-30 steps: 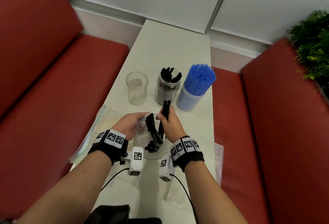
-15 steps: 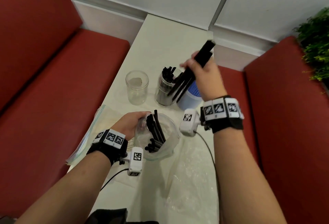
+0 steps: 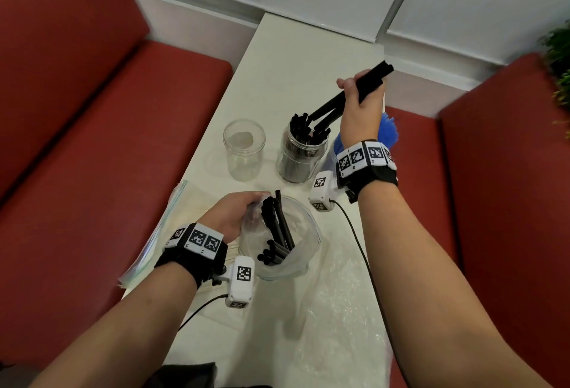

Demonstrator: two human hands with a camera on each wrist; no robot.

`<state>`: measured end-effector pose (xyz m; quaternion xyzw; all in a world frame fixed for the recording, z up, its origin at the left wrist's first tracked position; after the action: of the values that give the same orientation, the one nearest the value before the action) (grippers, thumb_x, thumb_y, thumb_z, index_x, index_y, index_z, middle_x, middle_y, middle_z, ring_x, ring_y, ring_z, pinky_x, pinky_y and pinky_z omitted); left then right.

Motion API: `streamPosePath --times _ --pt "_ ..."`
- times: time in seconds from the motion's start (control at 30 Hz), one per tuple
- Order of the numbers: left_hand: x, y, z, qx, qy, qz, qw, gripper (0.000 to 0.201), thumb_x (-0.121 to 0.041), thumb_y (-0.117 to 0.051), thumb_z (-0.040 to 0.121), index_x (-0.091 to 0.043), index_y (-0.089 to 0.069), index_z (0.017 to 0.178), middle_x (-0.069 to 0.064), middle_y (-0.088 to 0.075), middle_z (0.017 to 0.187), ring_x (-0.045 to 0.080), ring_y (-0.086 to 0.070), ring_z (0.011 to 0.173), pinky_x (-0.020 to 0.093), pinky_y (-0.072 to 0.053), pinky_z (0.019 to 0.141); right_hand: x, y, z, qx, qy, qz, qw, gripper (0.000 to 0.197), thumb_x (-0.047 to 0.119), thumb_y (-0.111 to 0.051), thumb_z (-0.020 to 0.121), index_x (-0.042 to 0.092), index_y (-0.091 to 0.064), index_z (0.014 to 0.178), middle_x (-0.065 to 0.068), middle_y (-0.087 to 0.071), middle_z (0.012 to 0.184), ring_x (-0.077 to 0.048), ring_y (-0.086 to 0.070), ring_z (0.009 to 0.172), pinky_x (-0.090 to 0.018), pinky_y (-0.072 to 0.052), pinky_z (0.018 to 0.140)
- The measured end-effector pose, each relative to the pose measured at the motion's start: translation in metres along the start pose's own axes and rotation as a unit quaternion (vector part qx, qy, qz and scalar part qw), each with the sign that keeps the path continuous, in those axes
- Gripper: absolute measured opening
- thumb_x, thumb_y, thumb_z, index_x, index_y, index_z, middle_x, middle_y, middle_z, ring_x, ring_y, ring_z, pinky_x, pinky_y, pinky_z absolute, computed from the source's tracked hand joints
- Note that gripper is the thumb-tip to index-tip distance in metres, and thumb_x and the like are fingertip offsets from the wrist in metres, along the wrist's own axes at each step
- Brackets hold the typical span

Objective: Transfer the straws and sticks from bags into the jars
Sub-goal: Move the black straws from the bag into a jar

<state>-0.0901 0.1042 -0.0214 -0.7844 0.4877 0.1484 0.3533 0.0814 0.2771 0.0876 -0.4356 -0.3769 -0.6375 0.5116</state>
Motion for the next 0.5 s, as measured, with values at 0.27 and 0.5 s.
streamPosePath --times 0.27,0.5 --pt "-0.002 -0.001 0.001 -0.004 0.002 0.000 1.000 0.038 -0.015 -0.052 0.102 0.005 -0.059 0.134 0.019 -0.061 0.119 0.023 -0.066 0.090 0.035 -0.055 0.086 -0.033 -0.001 -0.006 0.007 -0.046 -0.040 0.998 0.013 0.012 -0.061 0.093 0.015 -0.052 0.103 0.011 -0.061 0.086 0.003 -0.062 0.082 -0.011 -0.046 0.077" --pt "-0.002 -0.001 0.001 -0.008 0.003 0.014 1.000 0.039 -0.014 -0.049 0.104 0.007 -0.056 0.136 0.020 -0.060 0.120 0.025 -0.064 0.092 0.036 -0.053 0.087 -0.039 -0.011 -0.005 0.098 -0.100 -0.070 0.988 0.032 0.007 -0.067 0.084 0.027 -0.055 0.106 0.002 -0.067 0.096 -0.012 -0.066 0.090 -0.029 -0.056 0.084"
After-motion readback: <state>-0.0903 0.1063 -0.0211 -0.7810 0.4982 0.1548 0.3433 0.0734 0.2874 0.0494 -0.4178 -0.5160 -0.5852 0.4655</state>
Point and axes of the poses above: each hand's wrist, its own z-axis towards the middle knuckle, its own y-axis out of the back of the hand, x = y × z, the point moved 1 cm from there along z, towards the middle knuckle
